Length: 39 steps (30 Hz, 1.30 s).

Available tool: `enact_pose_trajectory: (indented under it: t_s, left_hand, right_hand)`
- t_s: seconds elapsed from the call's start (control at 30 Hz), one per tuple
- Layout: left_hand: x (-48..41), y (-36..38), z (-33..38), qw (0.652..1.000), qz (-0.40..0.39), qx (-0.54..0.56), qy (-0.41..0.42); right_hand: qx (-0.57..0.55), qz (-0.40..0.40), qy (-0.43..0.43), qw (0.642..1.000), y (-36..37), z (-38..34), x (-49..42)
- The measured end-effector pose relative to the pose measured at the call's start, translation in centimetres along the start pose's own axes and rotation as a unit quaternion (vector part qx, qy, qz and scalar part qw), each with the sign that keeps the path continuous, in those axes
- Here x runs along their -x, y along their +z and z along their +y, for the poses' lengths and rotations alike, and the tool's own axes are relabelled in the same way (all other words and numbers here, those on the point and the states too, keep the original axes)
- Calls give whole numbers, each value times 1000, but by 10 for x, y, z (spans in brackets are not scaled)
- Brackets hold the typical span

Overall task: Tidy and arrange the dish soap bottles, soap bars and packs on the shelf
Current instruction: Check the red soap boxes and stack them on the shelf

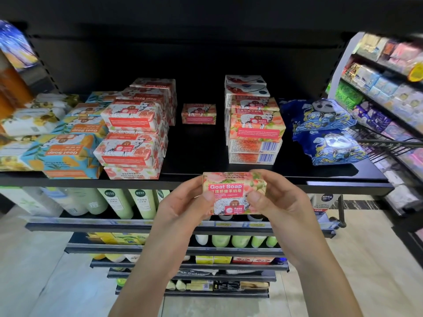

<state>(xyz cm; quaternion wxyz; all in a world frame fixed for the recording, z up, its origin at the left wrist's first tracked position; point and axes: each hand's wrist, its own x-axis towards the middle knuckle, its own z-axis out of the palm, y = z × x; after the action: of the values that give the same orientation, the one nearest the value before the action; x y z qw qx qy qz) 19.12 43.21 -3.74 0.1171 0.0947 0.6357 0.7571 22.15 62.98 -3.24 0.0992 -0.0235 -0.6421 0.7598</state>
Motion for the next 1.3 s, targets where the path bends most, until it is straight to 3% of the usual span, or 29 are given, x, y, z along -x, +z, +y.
enact_pose_trajectory:
  t_s: [0.47, 0.87, 1.3]
  left_hand:
    - [1, 4, 4, 998, 4, 54, -35]
    - [2, 4, 3, 997, 16, 75, -20]
    - [2, 8, 1, 998, 29, 55, -22]
  right_hand:
    - [-14, -52, -84, 995, -4, 7, 0]
    - [19, -27, 63, 997, -3, 4, 2]
    - [-12, -11, 75, 997, -7, 6, 4]
